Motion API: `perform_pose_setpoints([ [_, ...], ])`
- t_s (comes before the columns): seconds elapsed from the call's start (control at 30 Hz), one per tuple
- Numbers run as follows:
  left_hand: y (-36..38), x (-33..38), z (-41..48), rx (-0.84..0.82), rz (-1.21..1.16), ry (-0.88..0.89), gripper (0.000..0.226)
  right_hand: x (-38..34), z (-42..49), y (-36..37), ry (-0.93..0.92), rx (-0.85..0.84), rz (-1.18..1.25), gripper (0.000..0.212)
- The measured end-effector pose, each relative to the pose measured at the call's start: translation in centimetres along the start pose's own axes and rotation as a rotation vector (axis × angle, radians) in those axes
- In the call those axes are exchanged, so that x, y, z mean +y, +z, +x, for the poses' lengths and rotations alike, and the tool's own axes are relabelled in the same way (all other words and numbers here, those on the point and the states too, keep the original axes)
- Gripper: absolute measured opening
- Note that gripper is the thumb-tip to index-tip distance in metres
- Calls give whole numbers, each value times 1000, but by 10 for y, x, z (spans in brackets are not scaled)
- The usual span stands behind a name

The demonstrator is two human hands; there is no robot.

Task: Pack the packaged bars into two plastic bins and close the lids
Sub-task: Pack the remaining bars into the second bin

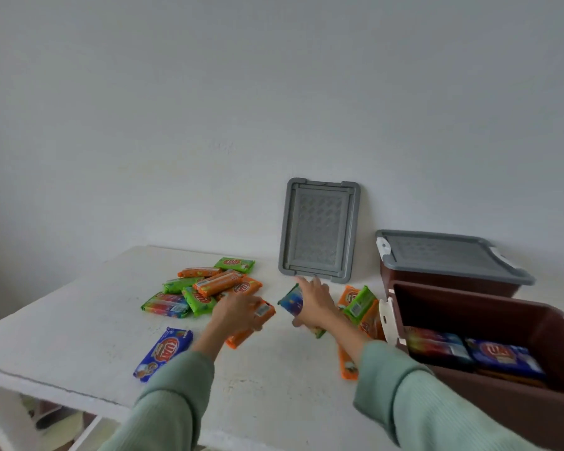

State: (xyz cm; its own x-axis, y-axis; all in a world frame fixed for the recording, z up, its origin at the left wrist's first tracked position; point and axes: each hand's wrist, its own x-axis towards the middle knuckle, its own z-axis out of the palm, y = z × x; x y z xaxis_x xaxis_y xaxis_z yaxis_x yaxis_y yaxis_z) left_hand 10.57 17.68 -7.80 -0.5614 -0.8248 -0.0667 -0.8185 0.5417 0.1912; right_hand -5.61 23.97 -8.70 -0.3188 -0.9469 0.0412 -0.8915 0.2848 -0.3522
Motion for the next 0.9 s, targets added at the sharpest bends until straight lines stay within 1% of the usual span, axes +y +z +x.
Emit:
perform_pose_setpoints([
  [0.03,-15,10,0,20,40,47,66,3,-3,-21,-9,6,-8,100],
  [0.1,-41,34,-1,53,36,146,67,14,-13,-64,-44,-12,-49,99],
  [0.2,-64,77,-1,93,-84,296,68,44,-43,-125,-62,-41,-68,91],
  [0.27,-70,109,0,83,-149,412,69,72,-68,-154,-39,-42,-85,87],
  [0.43,-51,184,0,67,-218,681,68,151,-127,-184,80,-35,-68,92],
  [0.53,-33,228,-4,72,-180,816,69,190,-149,-180,171,-59,-124,93],
  [0.63,-15,267,-3,80,-91,883,70,217,-158,-165,239,-46,-177,92],
  [0.7,1,285,-1,44,-32,910,71,231,-158,-151,271,-19,-175,90],
  [0.8,29,295,6,-21,46,884,69,250,-152,-128,283,15,-226,85],
  [0.9,53,296,18,-75,109,833,68,266,-145,-109,300,-14,-255,80],
])
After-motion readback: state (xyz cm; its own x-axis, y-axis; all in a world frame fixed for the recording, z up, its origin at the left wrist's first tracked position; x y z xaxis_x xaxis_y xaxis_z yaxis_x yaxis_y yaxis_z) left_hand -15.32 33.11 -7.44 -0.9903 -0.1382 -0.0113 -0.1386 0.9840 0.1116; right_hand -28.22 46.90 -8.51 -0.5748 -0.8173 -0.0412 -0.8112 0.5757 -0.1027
